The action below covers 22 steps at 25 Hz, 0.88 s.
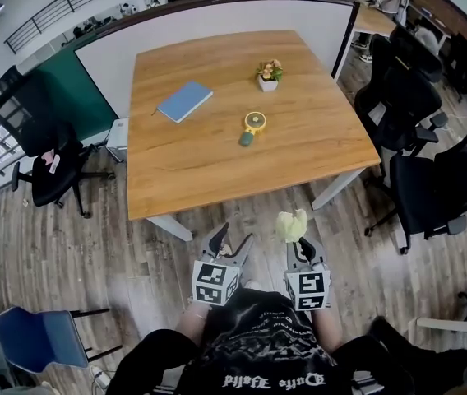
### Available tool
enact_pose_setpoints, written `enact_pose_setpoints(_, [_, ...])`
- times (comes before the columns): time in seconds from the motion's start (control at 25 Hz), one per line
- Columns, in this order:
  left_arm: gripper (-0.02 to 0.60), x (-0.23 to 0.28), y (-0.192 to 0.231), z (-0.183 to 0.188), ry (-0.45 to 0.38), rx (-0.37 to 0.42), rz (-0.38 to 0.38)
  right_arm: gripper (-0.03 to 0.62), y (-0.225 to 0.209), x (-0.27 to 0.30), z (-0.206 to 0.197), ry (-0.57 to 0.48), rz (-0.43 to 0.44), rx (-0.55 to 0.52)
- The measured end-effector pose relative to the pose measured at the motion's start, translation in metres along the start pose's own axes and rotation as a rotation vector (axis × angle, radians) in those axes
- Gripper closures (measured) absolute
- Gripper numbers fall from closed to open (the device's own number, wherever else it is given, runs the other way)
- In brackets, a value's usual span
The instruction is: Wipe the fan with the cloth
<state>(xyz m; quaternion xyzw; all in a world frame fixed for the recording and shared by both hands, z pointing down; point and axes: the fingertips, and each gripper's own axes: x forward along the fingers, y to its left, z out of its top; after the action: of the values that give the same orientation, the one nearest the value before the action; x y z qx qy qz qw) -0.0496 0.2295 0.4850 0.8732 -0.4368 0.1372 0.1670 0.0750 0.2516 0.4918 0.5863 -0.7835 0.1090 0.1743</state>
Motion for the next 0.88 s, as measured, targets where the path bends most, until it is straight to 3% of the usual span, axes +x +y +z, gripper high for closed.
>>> enact_pose_setpoints(0.2, [0.305, 0.033, 0.019, -0.001, 0.035, 0.001, 0.022, 0.554, -0.017, 0.02, 0.006, -0.002, -0.016, 0.007])
enact_pose_setpoints(0.4, [0.305, 0.078, 0.038, 0.011, 0.06, 0.045, -0.004, 0.554, -0.042, 0.051, 0.007, 0.034, -0.07, 0.032])
enact_pose_setpoints(0.68, [0.305, 0.147, 0.103, 0.045, 0.119, 0.087, 0.033, 0.553, -0.075, 0.122, 0.042, 0.061, -0.115, 0.06])
enact_pose_setpoints(0.88, [0.305, 0.196, 0.144, 0.065, 0.152, 0.127, 0.012, 0.553, -0.086, 0.18, 0.068, 0.066, -0.132, 0.057])
